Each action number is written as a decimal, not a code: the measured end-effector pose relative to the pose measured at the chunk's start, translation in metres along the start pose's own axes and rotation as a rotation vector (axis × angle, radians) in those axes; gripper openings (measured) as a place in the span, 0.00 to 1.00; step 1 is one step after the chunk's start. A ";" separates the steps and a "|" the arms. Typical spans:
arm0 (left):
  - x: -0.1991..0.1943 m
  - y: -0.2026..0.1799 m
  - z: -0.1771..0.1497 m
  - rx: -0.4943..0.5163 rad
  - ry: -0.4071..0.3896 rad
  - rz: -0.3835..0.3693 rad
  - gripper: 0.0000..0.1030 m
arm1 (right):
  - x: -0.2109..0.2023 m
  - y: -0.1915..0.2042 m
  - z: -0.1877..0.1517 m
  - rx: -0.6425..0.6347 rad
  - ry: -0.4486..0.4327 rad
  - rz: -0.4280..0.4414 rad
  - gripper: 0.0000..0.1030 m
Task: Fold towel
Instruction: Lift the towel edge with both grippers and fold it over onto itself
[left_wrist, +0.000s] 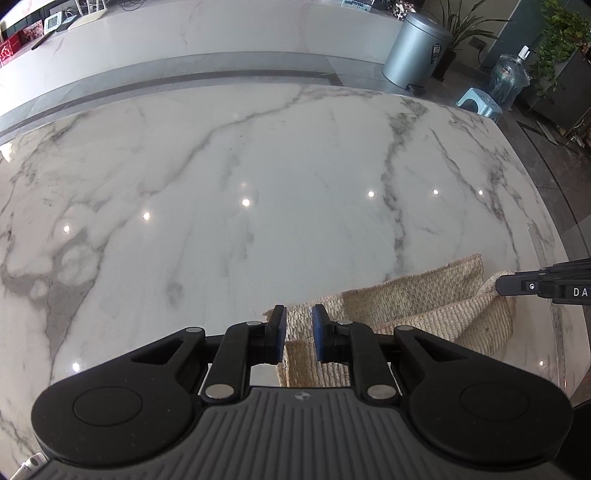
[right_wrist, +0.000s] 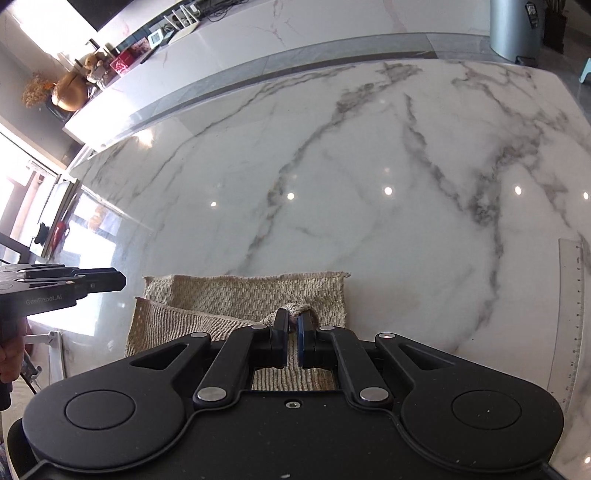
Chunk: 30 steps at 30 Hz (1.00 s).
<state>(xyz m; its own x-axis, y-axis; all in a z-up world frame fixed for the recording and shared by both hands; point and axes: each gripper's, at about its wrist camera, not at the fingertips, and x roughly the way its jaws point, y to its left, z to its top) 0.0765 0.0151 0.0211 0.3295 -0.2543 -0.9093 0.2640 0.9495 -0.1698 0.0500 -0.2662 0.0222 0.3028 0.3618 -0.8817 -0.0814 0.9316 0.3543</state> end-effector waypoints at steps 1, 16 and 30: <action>0.001 0.001 -0.001 0.009 0.002 -0.003 0.13 | 0.004 -0.001 0.000 -0.006 0.013 -0.006 0.04; -0.003 -0.005 -0.012 0.249 0.025 -0.028 0.25 | 0.004 0.001 0.008 -0.240 0.040 -0.018 0.37; 0.001 -0.036 -0.021 0.645 0.072 0.008 0.27 | 0.008 0.033 0.003 -0.823 0.148 -0.041 0.36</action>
<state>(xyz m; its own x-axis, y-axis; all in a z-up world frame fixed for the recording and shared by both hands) 0.0485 -0.0156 0.0180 0.2779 -0.2132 -0.9367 0.7604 0.6447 0.0788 0.0530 -0.2323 0.0280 0.1976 0.2741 -0.9412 -0.7579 0.6517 0.0307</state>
